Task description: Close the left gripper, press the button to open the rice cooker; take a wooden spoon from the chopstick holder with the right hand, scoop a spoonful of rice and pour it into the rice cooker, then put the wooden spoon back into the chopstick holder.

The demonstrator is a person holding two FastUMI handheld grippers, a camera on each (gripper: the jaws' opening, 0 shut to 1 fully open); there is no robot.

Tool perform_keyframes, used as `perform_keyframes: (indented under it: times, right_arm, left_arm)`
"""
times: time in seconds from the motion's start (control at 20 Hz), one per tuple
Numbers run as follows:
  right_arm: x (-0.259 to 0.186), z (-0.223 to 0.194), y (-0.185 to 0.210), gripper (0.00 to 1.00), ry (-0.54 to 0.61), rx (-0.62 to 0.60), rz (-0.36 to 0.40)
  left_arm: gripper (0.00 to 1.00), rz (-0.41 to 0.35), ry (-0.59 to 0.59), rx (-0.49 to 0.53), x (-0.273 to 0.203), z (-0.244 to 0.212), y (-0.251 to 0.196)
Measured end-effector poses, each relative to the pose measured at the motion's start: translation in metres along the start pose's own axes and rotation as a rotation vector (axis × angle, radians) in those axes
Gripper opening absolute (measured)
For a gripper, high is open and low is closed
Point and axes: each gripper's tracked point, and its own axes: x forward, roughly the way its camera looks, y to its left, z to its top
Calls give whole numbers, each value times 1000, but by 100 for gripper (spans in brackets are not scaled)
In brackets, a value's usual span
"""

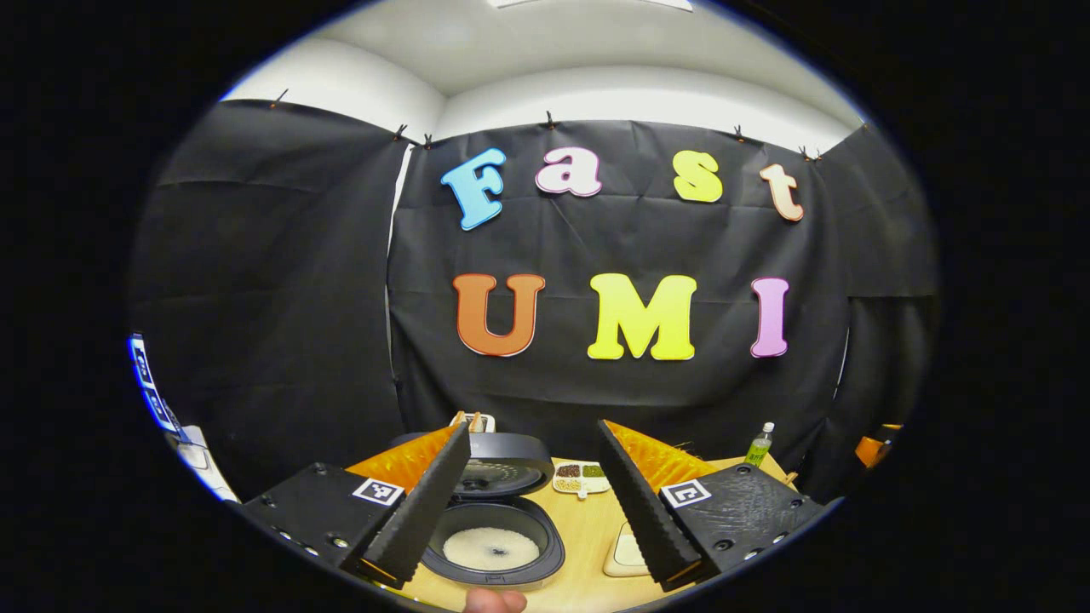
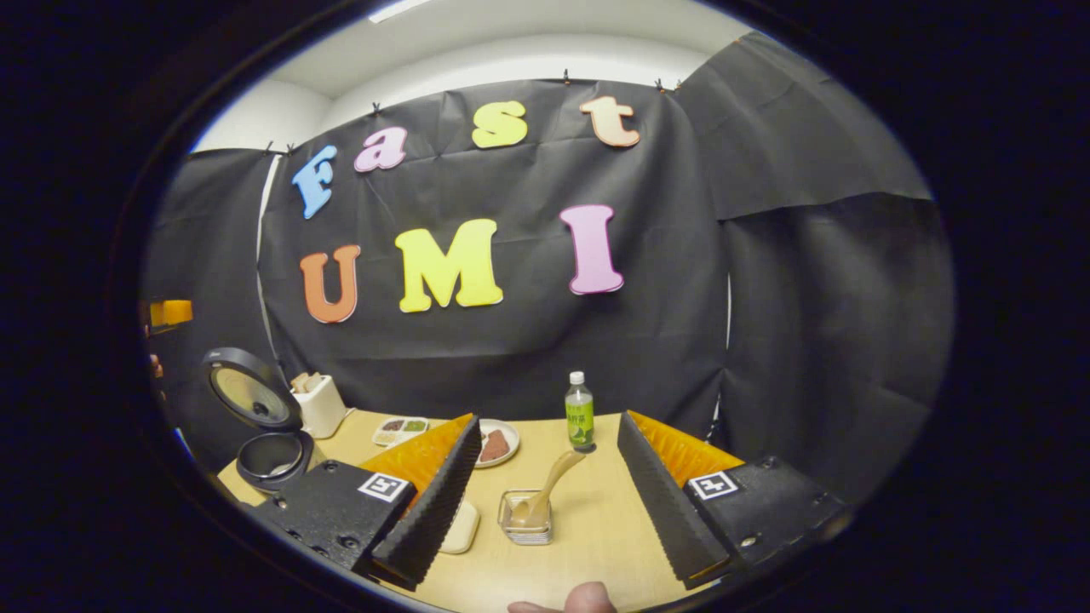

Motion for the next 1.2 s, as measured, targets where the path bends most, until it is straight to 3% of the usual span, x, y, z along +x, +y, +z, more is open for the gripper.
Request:
perform_keyframes:
  times: [0.3,0.7,0.8,0.85,0.9,0.95,1.0,1.1,1.15,1.2]
  right_arm:
    - [55,-53,7,100,84,-5,62]
    - [144,-134,-9,100,248,44,82]
    - [165,-154,-11,94,296,49,91]
    - [175,-164,-15,99,316,48,89]
    - [183,-172,-16,98,334,51,87]
    - [190,-179,-17,91,353,49,90]
    - [193,-183,-16,92,366,42,94]
    - [203,-193,-17,78,385,50,95]
    - [207,-197,-18,80,398,61,94]
    - [211,-200,-16,66,407,66,96]
  left_arm:
    - [94,-10,-20,16,-20,0,-21]
    - [94,56,-18,52,-39,-11,-26]
    - [94,75,-15,42,-41,-10,-26]
    - [94,84,-17,31,-41,-10,-26]
    - [94,96,-15,23,-41,-11,-25]
    - [94,107,-14,21,-40,-10,-23]
    - [94,117,-10,17,-40,-12,-20]
    - [95,140,-1,15,-42,-14,-15]
    - [95,150,4,17,-43,-15,-12]
    - [95,158,7,17,-44,-15,-11]
